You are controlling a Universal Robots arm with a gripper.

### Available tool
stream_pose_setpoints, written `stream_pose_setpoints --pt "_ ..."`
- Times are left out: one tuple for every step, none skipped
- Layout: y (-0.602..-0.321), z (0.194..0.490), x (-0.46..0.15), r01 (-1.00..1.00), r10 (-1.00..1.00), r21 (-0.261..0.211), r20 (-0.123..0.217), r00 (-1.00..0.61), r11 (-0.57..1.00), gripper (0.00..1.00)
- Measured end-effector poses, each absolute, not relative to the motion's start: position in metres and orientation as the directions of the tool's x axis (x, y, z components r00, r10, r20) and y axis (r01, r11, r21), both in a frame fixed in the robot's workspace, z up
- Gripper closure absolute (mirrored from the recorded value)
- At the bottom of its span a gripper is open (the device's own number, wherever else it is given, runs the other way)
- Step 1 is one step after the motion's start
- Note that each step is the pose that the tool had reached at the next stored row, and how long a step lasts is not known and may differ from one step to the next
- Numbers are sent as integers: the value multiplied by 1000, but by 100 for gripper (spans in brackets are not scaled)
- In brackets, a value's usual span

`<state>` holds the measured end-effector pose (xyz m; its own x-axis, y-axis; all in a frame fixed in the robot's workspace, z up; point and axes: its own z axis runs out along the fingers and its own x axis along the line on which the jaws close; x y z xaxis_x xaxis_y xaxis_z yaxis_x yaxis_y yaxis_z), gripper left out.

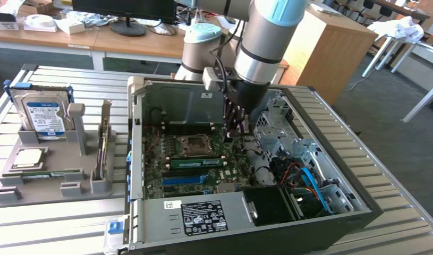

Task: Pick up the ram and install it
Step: 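Press down the ram until it locks into place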

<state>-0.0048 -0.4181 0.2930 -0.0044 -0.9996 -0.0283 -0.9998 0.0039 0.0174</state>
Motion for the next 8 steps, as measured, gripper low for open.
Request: stream_pose_setpoints --pt "-418 292 -5 -1000 -1000 17 -28 -4 4 90" --pt "-418 292 -5 -1000 -1000 17 -28 -4 4 90" --pt "-418 291 -5 -1000 -1000 17 -28 -4 4 90" --pt "-418 291 -5 -1000 -1000 17 -28 -4 4 90" --pt "-418 290 -5 -1000 -1000 17 -28 -4 4 90" --pt "-418 289 -5 -1000 -1000 17 -28 -4 4 90" --pt "-418 289 -5 -1000 -1000 17 -28 -4 4 90" --pt "-418 288 -5 -1000 -1000 17 -28 -4 4 90"
